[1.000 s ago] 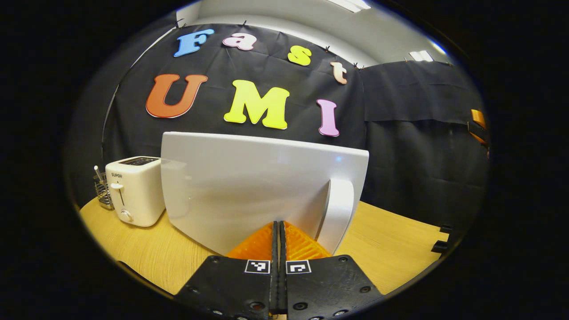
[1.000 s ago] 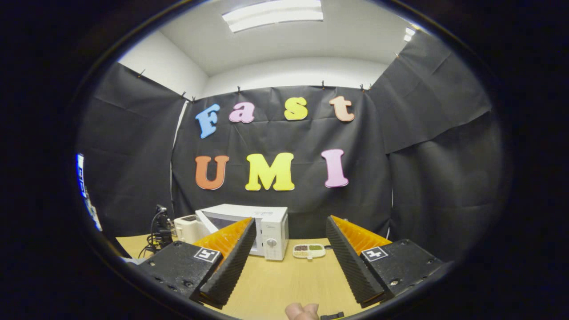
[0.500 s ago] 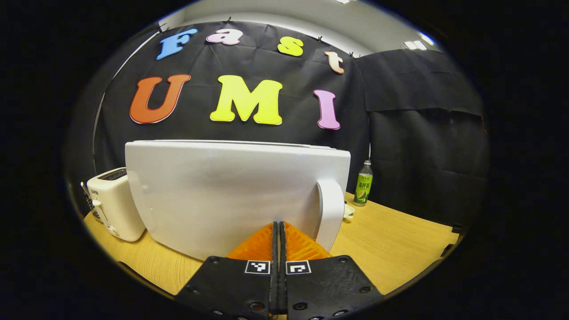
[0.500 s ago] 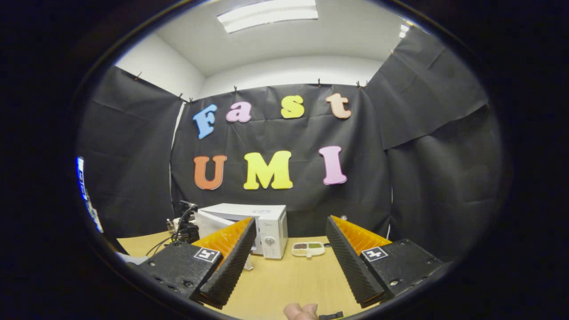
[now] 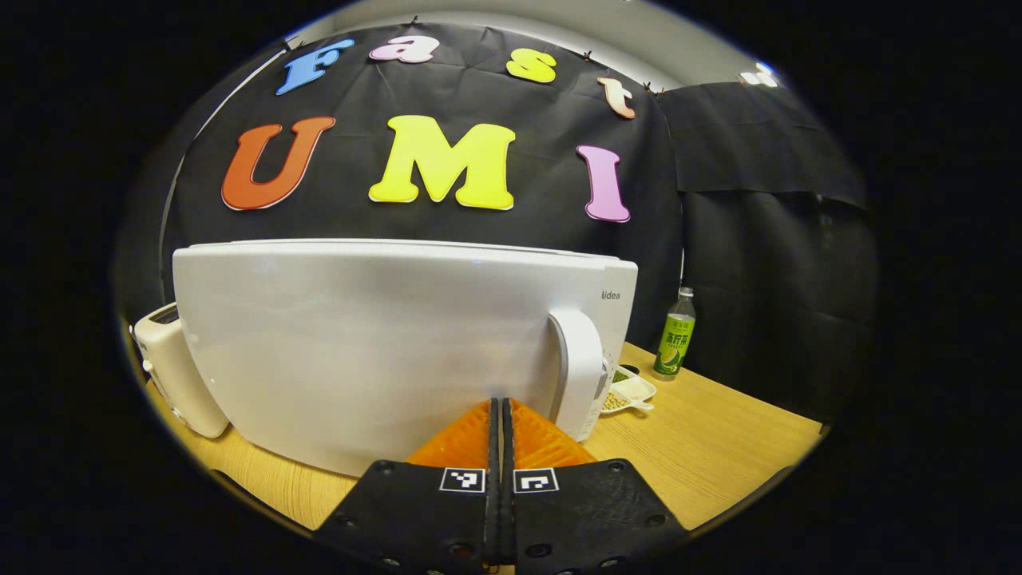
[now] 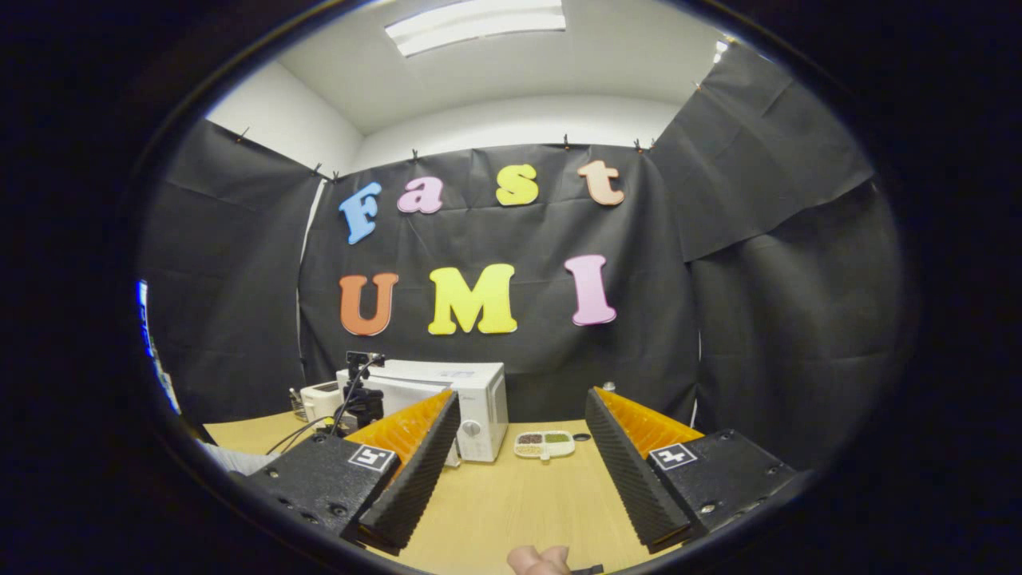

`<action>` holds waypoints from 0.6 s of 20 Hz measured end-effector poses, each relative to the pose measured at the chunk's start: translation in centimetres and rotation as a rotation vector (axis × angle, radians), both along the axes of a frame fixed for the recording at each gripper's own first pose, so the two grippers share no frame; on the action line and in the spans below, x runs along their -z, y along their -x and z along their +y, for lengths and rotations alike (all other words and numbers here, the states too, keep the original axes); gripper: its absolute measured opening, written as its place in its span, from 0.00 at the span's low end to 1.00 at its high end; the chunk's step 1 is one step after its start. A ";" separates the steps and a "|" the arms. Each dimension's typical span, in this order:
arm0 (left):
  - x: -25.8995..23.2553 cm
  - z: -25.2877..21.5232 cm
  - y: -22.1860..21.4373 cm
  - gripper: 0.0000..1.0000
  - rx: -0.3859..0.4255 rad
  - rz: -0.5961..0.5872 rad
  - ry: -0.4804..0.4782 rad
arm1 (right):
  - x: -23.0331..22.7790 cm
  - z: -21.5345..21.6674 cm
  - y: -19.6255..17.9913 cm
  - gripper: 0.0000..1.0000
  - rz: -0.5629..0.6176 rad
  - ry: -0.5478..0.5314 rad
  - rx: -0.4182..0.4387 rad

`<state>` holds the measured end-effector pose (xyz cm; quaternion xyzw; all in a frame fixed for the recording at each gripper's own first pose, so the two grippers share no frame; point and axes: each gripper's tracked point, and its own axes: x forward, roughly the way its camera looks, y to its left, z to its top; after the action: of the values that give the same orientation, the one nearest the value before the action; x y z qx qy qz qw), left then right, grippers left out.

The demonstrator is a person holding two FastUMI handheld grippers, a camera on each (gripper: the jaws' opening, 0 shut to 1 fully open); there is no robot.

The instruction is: Open the microwave oven with the left hand, put the food in, and close the microwave oven.

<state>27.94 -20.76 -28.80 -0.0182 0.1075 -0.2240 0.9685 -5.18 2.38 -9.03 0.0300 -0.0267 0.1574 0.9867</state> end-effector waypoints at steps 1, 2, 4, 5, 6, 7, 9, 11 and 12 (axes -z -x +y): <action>0.3 -0.1 -0.9 0.00 -0.017 0.003 -0.020 | 0.3 -0.1 -0.4 0.91 0.007 -0.006 -0.001; 1.1 -0.5 -1.4 0.00 -0.020 0.039 -0.035 | 0.6 -0.3 -0.8 0.91 0.017 -0.012 -0.001; 1.0 -1.2 -2.1 0.00 -0.021 0.032 -0.041 | 1.4 -0.8 -1.4 0.91 0.039 -0.020 0.009; 1.5 -0.9 -2.2 0.00 -0.032 0.063 -0.051 | 1.7 -1.1 -1.7 0.91 0.048 -0.024 0.012; 1.7 -1.3 -2.3 0.00 -0.036 0.068 -0.039 | 2.0 -1.3 -1.8 0.91 0.055 -0.028 0.016; 1.7 -1.2 -2.3 0.00 -0.039 0.068 -0.032 | 2.1 -1.6 -1.8 0.91 0.057 -0.030 0.019; 1.6 -1.1 -2.1 0.00 -0.037 0.072 -0.016 | 2.4 -2.1 -2.0 0.91 0.062 -0.026 0.033; 1.5 -1.0 -2.2 0.00 -0.041 0.071 -0.016 | 2.7 -2.3 -2.1 0.91 0.069 -0.025 0.041; 1.6 -0.9 -2.1 0.00 -0.047 0.071 -0.025 | 2.7 -2.1 -1.9 0.91 0.073 -0.029 0.038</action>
<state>29.99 -21.66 -30.36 -0.0164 0.1441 -0.1988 0.9692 -3.26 0.31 -11.78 0.0496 0.0066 0.1372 0.9893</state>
